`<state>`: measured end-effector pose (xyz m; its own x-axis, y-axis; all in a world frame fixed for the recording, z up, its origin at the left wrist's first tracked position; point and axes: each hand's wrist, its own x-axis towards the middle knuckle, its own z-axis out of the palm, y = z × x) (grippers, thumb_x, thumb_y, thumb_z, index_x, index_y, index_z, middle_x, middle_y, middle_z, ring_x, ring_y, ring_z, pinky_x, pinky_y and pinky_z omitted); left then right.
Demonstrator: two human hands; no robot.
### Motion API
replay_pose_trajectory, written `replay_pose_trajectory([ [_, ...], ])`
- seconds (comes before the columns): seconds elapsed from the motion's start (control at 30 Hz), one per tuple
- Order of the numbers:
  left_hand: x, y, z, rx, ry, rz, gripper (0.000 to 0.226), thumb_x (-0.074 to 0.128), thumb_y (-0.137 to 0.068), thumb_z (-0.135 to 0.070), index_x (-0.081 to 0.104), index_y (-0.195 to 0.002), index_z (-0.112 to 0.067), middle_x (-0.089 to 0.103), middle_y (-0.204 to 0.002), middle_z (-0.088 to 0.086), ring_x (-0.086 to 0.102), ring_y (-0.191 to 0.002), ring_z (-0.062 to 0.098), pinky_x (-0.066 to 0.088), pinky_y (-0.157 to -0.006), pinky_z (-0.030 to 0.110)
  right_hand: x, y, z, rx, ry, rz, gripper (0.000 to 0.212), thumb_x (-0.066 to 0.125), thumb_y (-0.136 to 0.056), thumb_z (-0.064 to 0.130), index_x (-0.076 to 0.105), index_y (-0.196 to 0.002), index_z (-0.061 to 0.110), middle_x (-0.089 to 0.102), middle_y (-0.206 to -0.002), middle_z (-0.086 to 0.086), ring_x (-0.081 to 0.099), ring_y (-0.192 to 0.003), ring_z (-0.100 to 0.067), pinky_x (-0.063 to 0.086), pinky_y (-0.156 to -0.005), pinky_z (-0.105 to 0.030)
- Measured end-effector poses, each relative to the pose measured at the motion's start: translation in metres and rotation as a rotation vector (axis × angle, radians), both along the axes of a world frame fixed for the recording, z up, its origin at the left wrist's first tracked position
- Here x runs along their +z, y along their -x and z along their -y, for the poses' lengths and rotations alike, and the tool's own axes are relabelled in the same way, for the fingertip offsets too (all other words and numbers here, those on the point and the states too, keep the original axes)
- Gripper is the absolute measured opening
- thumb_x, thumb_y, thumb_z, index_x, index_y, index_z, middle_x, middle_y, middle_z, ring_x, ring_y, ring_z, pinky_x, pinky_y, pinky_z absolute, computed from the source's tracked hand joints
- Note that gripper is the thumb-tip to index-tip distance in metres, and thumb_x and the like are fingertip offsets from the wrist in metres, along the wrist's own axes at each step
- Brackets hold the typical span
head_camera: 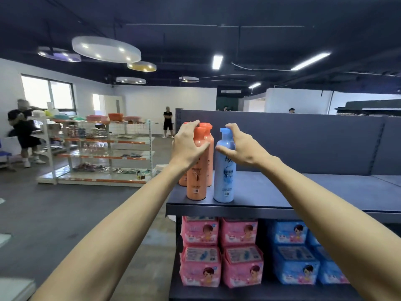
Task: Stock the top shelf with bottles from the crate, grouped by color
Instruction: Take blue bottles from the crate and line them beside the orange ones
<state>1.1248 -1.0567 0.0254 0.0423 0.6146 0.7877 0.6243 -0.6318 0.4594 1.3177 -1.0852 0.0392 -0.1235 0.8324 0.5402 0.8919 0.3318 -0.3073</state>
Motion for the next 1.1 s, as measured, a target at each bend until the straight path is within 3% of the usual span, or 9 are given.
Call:
replay_pose_trajectory([
  [0.07,-0.017,0.0,0.003,0.015,0.076,0.02,0.087,0.079,-0.075,-0.033,0.036,-0.147,-0.013,0.051,-0.14,0.009,0.05,-0.125,0.022,0.041,-0.103,0.033,-0.009,0.002,0.004,0.013,-0.002,-0.078,0.097,0.069,-0.084,0.051,0.009,-0.154,0.024,0.057,-0.128,-0.012,0.057,-0.111,-0.031,0.049,-0.094,-0.043],
  [0.13,-0.039,0.0,0.006,0.037,0.198,0.041,0.085,0.081,-0.072,-0.037,0.036,-0.141,-0.012,0.056,-0.132,0.01,0.054,-0.119,0.027,0.045,-0.098,0.035,-0.023,0.004,0.01,-0.011,0.018,-0.241,0.099,0.074,-0.081,0.047,0.013,-0.154,0.019,0.057,-0.131,-0.008,0.058,-0.106,-0.023,0.051,-0.086,-0.034],
  [0.2,-0.061,0.002,0.007,0.068,0.305,0.039,0.069,0.08,-0.071,-0.043,0.047,-0.123,-0.012,0.063,-0.117,0.009,0.06,-0.109,0.029,0.05,-0.091,0.039,-0.045,0.004,0.013,-0.056,0.065,-0.376,0.075,0.076,-0.078,0.045,0.039,-0.136,0.017,0.063,-0.122,-0.002,0.058,-0.09,-0.01,0.046,-0.066,-0.02],
  [0.27,-0.078,0.005,0.007,0.117,0.397,-0.013,0.063,0.078,-0.07,-0.052,0.054,-0.111,-0.012,0.065,-0.11,0.008,0.06,-0.106,0.029,0.052,-0.088,0.041,-0.07,0.003,0.016,-0.089,0.145,-0.374,0.055,0.078,-0.076,0.044,0.049,-0.115,0.019,0.065,-0.112,0.002,0.058,-0.086,-0.008,0.042,-0.059,-0.015],
  [0.37,-0.088,0.009,0.003,0.156,0.477,-0.056,0.065,0.075,-0.066,-0.062,0.06,-0.107,-0.014,0.066,-0.108,0.007,0.062,-0.104,0.029,0.054,-0.085,0.041,-0.092,0.004,0.015,-0.136,0.19,-0.346,0.054,0.078,-0.075,0.047,0.053,-0.11,0.014,0.065,-0.106,0.0,0.062,-0.091,-0.017,0.048,-0.062,-0.023],
  [0.43,-0.086,0.009,0.001,0.182,0.464,-0.075,0.064,0.075,-0.066,-0.063,0.062,-0.105,-0.014,0.067,-0.106,0.008,0.063,-0.102,0.029,0.055,-0.083,0.041,-0.093,0.007,0.014,-0.169,0.192,-0.34,0.052,0.076,-0.078,0.049,0.055,-0.109,0.012,0.063,-0.106,-0.002,0.059,-0.09,-0.018,0.044,-0.058,-0.021],
  [0.6,-0.085,0.013,-0.008,0.24,0.437,-0.068,0.059,0.077,-0.07,-0.058,0.063,-0.103,-0.011,0.066,-0.105,0.012,0.064,-0.1,0.032,0.053,-0.076,0.037,-0.095,0.01,0.011,-0.137,0.185,-0.305,0.048,0.072,-0.086,0.043,0.041,-0.109,0.015,0.056,-0.103,0.0,0.053,-0.08,-0.012,0.037,-0.052,-0.018],
  [0.87,-0.084,0.029,-0.021,0.276,0.454,-0.062,0.054,0.076,-0.073,-0.055,0.064,-0.102,-0.01,0.069,-0.102,0.014,0.064,-0.099,0.036,0.055,-0.08,0.042,-0.094,0.014,0.004,-0.11,0.2,-0.268,0.045,0.065,-0.093,0.038,0.038,-0.116,0.01,0.059,-0.112,-0.011,0.054,-0.088,-0.024,0.046,-0.069,-0.031],
  [1.1,-0.084,0.033,-0.026,0.276,0.446,-0.069,0.055,0.076,-0.074,-0.054,0.062,-0.103,-0.009,0.068,-0.103,0.013,0.062,-0.102,0.035,0.054,-0.082,0.042,-0.094,0.017,0.0,-0.106,0.197,-0.244,0.042,0.063,-0.094,0.037,0.037,-0.115,0.011,0.06,-0.114,-0.013,0.056,-0.081,-0.02,0.047,-0.066,-0.03],
])
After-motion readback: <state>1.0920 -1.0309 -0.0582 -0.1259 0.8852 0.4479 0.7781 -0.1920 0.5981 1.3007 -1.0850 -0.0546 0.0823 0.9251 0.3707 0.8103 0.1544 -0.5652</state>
